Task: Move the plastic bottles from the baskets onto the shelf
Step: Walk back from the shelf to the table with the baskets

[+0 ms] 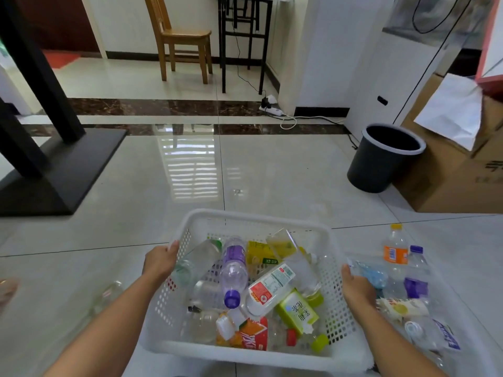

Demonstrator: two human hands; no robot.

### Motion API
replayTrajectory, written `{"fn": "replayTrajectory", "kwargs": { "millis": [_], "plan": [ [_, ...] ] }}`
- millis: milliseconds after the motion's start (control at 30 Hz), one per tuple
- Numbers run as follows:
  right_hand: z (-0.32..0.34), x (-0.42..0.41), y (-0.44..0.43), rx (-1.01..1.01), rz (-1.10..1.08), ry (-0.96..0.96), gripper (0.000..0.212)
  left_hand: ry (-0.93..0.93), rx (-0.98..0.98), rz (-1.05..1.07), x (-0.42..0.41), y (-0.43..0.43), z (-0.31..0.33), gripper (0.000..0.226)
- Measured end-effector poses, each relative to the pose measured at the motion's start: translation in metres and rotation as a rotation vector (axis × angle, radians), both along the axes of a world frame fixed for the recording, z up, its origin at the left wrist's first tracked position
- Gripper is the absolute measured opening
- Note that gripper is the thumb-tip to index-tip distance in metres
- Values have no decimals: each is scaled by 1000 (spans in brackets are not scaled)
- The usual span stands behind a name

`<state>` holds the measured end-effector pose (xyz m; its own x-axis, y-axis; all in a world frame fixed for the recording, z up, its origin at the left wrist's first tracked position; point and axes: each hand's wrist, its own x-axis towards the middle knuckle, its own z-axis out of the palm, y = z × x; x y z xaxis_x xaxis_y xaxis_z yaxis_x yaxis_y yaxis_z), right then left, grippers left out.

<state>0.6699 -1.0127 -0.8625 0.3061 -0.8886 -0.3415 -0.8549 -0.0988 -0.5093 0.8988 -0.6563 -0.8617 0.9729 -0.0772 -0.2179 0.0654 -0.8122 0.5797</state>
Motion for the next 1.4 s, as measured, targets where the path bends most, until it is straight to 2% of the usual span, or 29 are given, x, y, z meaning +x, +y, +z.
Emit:
{"fn": "replayTrajectory", "kwargs": {
  "millis": [267, 400, 500, 733, 900, 1100, 1233, 1400],
  "plan": [
    [30, -33, 30, 9, 23, -27, 60, -56, 25, -7, -19, 20, 41, 64],
    [83, -56, 44, 1, 12, 20, 55, 42, 103, 9, -44, 40, 86, 71],
    [141, -64, 53, 19, 3, -18, 52, 121, 169, 20, -61, 54, 132, 76],
    [314, -61, 63, 49, 42, -58, 47, 102, 149, 49, -63, 78, 303, 75],
    [463, -57, 82, 75, 45, -66, 58, 58, 107, 64, -70, 109, 451, 71],
    [619, -62, 116, 90, 111, -114, 57, -3, 70, 174, -106, 161, 612, 71],
    [687, -66, 143, 109, 193, -194, 57, 11, 28, 269, -140, 198, 692, 64],
    [737, -85, 186, 124, 272, -280, 63, -41, 38, 418, -206, 257, 745, 81]
  ]
}}
